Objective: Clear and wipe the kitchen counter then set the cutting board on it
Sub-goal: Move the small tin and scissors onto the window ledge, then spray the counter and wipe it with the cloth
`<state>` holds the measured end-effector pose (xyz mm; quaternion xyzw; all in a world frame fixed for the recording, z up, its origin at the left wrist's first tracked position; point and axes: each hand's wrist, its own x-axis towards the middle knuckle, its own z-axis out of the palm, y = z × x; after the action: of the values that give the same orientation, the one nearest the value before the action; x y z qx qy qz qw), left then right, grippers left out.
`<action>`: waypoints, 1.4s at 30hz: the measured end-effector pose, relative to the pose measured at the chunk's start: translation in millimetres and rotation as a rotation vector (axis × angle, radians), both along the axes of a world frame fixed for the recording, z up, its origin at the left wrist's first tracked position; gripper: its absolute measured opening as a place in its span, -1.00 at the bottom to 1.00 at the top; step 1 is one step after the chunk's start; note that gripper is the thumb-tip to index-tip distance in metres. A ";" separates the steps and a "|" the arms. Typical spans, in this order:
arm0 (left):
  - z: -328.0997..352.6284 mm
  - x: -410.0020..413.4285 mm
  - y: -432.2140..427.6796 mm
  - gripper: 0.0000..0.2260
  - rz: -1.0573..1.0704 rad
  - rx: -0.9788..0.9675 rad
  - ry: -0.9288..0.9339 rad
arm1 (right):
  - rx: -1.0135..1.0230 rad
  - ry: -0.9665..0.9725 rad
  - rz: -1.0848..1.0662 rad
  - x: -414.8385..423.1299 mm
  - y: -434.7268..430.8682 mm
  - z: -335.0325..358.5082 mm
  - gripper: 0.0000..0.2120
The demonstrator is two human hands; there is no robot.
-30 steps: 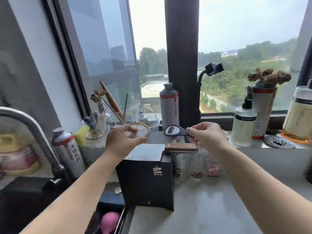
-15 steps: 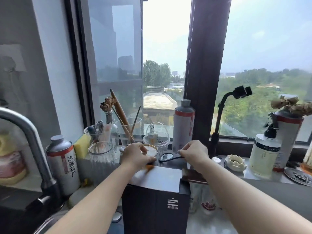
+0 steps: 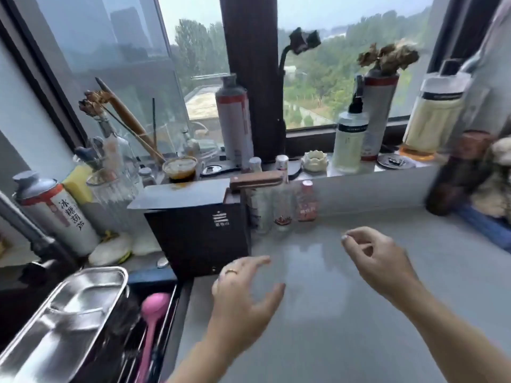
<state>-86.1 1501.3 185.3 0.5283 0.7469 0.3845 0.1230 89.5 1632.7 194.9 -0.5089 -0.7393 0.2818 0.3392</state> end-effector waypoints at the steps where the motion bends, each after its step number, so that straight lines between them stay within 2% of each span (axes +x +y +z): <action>1: -22.8 15.6 -10.4 -0.47 0.013 -0.134 -0.017 | -0.055 -0.042 -0.039 30.0 -12.9 -21.4 -0.88; 4: -74.6 53.2 -46.7 -0.39 0.119 -0.312 -0.073 | -0.153 -0.035 -0.176 114.0 -56.7 -73.3 -0.90; 9: -93.3 97.3 -91.0 -0.15 0.216 -0.209 -0.155 | -0.263 0.083 -0.456 217.5 -117.4 -114.2 -0.86; 13: -85.5 116.9 -94.1 -0.13 0.066 -0.202 -0.167 | -0.250 0.033 -0.565 249.9 -149.0 -112.7 -0.88; 16: -85.1 135.9 -90.8 -0.16 -0.097 -0.145 -0.133 | -0.223 -0.009 -0.566 250.5 -174.3 -105.2 -0.87; 21: -85.7 186.7 -81.2 -0.19 -0.281 -0.059 -0.204 | -0.252 -0.129 -0.519 270.9 -197.7 -96.5 -0.84; 25: -79.1 233.9 -77.1 -0.21 -0.340 -0.021 -0.220 | -0.243 -0.238 -0.591 326.1 -178.8 -87.7 -0.73; 29: -76.4 270.3 -60.9 -0.17 -0.386 -0.082 -0.214 | -0.244 -0.332 -0.650 387.0 -133.3 -90.7 -0.63; 34: -78.7 324.5 -21.4 -0.14 -0.257 -0.107 -0.187 | -0.224 -0.463 -0.673 454.2 -54.6 -106.1 -0.46; 38: -88.2 364.0 2.9 -0.29 -0.220 -0.162 -0.164 | -0.267 -0.599 -0.623 490.3 5.2 -122.8 -0.29; 40: -90.5 370.6 8.5 -0.30 -0.201 -0.163 -0.148 | -0.322 -0.703 -0.643 496.8 21.5 -132.8 -0.23; 42: -90.5 370.0 9.8 -0.30 -0.158 -0.156 -0.135 | -0.295 -0.768 -0.673 493.0 25.9 -138.3 -0.21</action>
<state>283.9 1511.1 94.9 0.5472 0.7208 0.3489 0.2436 582.5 1658.6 56.7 -0.8268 -0.5587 0.0515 0.0405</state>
